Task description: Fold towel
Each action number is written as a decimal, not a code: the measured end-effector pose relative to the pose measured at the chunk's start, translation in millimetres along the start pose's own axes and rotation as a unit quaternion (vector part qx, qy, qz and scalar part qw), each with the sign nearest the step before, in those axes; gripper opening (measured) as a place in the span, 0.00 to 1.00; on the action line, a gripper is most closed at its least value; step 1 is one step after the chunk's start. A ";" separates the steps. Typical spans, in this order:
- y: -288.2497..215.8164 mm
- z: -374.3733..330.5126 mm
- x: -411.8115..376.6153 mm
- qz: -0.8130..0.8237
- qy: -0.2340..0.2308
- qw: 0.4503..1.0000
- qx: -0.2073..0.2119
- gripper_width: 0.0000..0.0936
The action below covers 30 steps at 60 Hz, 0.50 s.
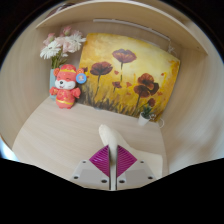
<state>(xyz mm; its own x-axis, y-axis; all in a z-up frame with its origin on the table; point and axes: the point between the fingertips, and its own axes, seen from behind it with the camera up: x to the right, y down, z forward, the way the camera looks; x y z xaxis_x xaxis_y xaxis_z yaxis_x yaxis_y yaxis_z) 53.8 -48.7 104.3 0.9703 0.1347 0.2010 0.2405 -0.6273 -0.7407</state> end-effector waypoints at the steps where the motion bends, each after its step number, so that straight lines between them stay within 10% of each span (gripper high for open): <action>1: -6.5 -5.1 11.6 -0.002 0.006 1.000 0.004 0.06; 11: -14.9 -23.4 122.5 -0.009 0.052 0.998 0.026 0.06; 20: 55.2 -3.8 175.6 0.007 0.063 0.997 -0.038 0.09; 30: 134.3 4.8 210.0 -0.020 0.113 0.988 -0.103 0.49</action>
<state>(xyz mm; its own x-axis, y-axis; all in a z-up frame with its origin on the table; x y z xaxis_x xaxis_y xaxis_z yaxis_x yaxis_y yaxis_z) 290.0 -101.0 43.9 0.9236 0.0027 0.3833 0.2459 -0.7713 -0.5870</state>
